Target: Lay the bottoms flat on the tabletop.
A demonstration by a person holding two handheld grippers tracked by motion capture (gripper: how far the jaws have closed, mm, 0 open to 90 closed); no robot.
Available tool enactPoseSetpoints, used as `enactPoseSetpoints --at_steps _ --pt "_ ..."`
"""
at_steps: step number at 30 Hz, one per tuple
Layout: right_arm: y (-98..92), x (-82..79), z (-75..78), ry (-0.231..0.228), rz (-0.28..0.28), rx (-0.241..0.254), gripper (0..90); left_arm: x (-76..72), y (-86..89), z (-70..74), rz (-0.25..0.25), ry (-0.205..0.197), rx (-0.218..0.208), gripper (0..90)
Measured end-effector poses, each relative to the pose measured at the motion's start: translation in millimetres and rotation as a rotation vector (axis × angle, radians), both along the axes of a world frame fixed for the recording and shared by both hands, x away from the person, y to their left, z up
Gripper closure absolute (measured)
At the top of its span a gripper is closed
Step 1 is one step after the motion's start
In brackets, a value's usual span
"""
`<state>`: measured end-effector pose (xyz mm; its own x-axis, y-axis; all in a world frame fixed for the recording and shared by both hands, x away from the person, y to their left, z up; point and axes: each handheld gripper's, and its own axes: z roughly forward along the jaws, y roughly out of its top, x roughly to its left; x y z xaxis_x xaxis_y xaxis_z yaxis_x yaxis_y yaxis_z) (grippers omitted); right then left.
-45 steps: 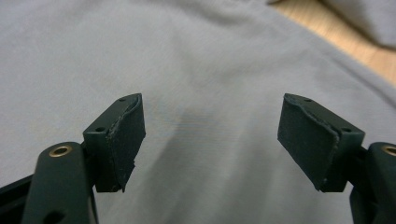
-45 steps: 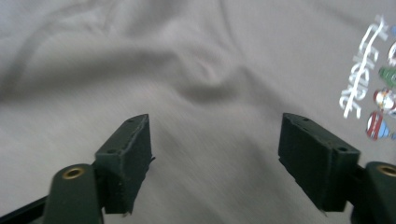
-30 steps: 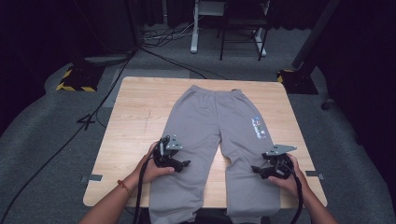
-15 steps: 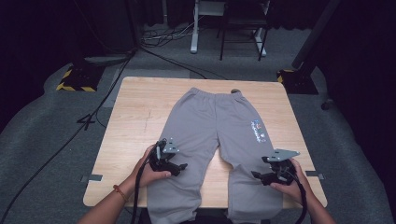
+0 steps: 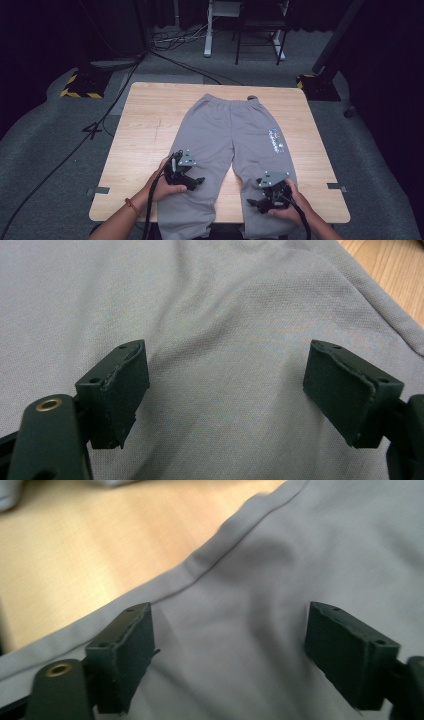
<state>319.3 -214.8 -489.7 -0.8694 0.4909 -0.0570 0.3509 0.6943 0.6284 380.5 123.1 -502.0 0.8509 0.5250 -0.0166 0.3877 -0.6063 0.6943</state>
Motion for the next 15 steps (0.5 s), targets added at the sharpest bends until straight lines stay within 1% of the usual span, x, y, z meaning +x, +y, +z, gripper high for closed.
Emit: enactPoseSetpoints --at_steps 2,3,5,7,8,9,10,11,12,13,15 --pt "-1.1 -10.4 0.9 -0.013 0.013 -0.015 17.4 -0.2 0.0 0.0 0.002 0.000 0.000 19.0" --pt "-0.9 -13.3 1.3 -0.015 0.020 -0.023 15.9 -0.5 -0.1 0.2 0.004 0.000 0.002 19.0" --pt "0.7 -17.9 1.9 -0.018 0.039 -0.034 15.8 -1.3 -0.3 0.2 0.010 -0.003 0.004 19.1" --pt "1.4 -19.0 2.8 -0.010 0.056 -0.035 17.6 -2.7 -0.5 0.4 0.016 -0.002 0.004 19.3" --pt "1.0 -18.2 4.3 -0.010 0.060 -0.030 20.4 -3.2 -0.7 0.6 0.015 0.000 0.005 19.3" --pt "-0.6 -15.9 7.0 -0.023 0.049 -0.020 21.6 -3.6 -0.7 1.3 0.015 0.004 0.009 19.3" --pt "-2.4 -13.3 9.9 -0.033 0.038 -0.008 20.0 -3.6 -0.5 2.6 0.017 0.006 0.016 18.7" --pt "-6.4 -7.8 15.5 -0.044 0.013 0.021 18.7 -3.5 -0.1 3.7 0.017 0.008 0.020 17.8" --pt "-9.3 -4.1 19.5 -0.047 -0.002 0.033 19.3 -3.7 1.7 6.5 0.013 -0.003 0.013 18.4" --pt "-14.7 1.9 26.2 -0.068 -0.024 0.045 19.2 -4.0 4.3 9.6 0.014 -0.018 -0.002 18.7" --pt "-26.0 11.6 35.8 -0.099 -0.066 0.075 19.4 -4.2 11.0 16.9 0.011 -0.044 -0.011 18.7"
